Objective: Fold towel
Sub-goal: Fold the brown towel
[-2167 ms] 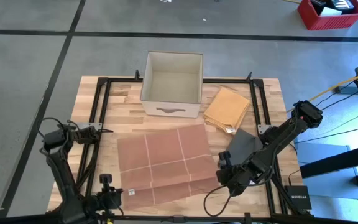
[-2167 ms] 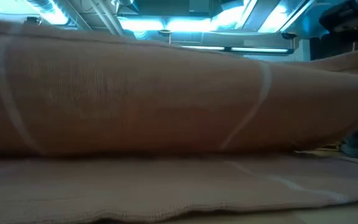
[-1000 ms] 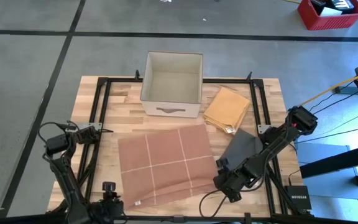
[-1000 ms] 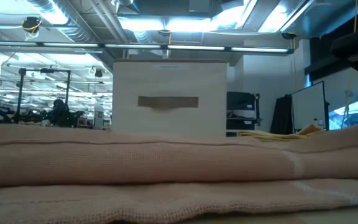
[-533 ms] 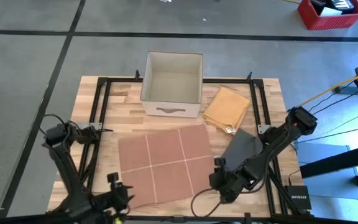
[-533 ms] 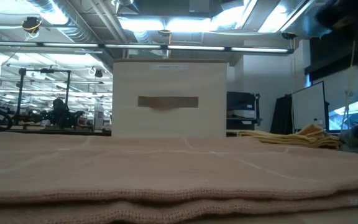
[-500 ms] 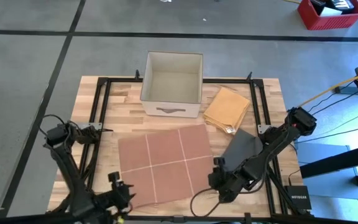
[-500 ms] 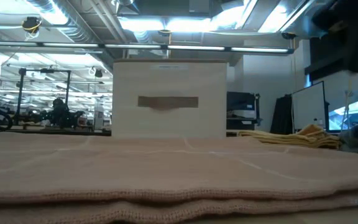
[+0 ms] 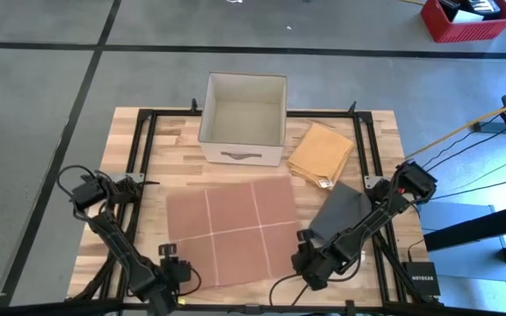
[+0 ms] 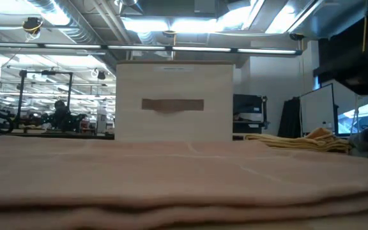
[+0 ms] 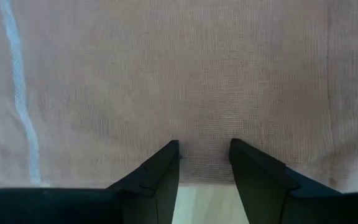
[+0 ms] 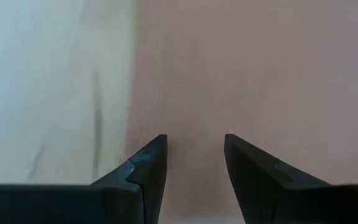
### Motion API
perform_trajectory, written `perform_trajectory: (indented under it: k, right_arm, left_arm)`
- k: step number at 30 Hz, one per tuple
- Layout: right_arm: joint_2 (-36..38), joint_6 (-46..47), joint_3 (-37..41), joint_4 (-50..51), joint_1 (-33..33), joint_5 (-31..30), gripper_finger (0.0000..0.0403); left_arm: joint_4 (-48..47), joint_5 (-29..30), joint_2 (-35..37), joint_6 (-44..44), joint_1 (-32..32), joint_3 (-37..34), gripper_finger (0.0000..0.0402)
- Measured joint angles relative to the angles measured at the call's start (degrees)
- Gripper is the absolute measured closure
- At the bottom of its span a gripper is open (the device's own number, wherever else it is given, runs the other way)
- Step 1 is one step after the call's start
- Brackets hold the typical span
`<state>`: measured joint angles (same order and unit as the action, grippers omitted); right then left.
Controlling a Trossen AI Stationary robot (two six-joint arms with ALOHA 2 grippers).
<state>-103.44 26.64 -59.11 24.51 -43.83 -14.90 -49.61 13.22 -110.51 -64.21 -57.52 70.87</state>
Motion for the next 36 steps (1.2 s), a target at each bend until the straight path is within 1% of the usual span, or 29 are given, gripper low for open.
perform_trajectory:
  k: [2, 4, 8, 12, 14, 16, 19, 21, 23, 25, 28, 31, 33, 36]
  right_arm:
    - [-0.2, 1.0, 0.0, 1.3, 0.0, 3.9, 0.0239]
    - [-0.3, 2.2, 0.0, 2.3, 0.0, 5.3, 0.0239]
    - [-0.2, 3.3, -1.9, 3.5, 0.5, 7.3, 0.0239]
    - [1.5, 3.1, -7.9, 8.9, 1.8, 9.4, 0.0239]
    - [2.4, 2.9, -10.7, 12.3, 2.6, 9.7, 0.0239]
    - [3.3, 0.8, -13.2, 14.3, 4.0, 8.6, 0.0239]
    - [3.8, -3.1, -15.7, 14.9, 7.0, 3.8, 0.0239]
    - [3.7, -5.4, -16.0, 15.0, 9.5, 2.6, 0.0239]
    - [3.3, -7.0, -15.4, 14.3, 12.4, 3.3, 0.0239]
    - [3.2, -7.6, -13.8, 14.5, 15.6, 4.6, 0.0235]
    - [3.2, -8.5, -11.0, 14.4, 19.9, 6.1, 0.0213]
    - [3.2, -8.5, -8.6, 14.3, 23.6, 7.2, 0.0177]
    - [3.2, -8.4, -7.2, 12.8, 25.4, 9.5, 0.0151]
    - [3.2, -8.8, -5.6, 11.0, 27.2, 12.9, 0.0122]
  left_arm:
    - [-2.5, -3.7, 0.2, -0.7, -0.4, -0.3, 0.0266]
    - [-4.9, -5.6, 0.3, -1.1, -0.9, -0.4, 0.0266]
    - [-8.2, -7.5, 1.3, -1.5, -1.4, 0.6, 0.0266]
    - [-9.9, -7.7, 4.9, -2.5, -0.9, 4.7, 0.0266]
    - [-10.2, -6.3, 7.1, -3.3, -0.4, 5.8, 0.0266]
    - [-10.0, -3.5, 9.9, -4.4, 0.1, 6.6, 0.0266]
    - [-10.5, 5.3, 14.1, -4.8, 0.5, 6.4, 0.0263]
    - [-11.7, 9.1, 15.8, -4.8, 0.9, 6.4, 0.0252]
    - [-13.9, 10.5, 17.0, -4.6, 1.6, 6.4, 0.0235]
    - [-16.6, 10.4, 16.9, -4.6, 2.7, 6.4, 0.0213]
    - [-18.4, 9.0, 16.7, -2.4, 4.8, 4.9, 0.0176]
    - [-18.2, 7.0, 16.6, 1.8, 6.5, 1.6, 0.0149]
    - [-18.2, 4.1, 16.7, 3.3, 7.7, -1.0, 0.0140]
    - [-16.9, -1.1, 16.7, 5.7, 9.8, -6.0, 0.0139]
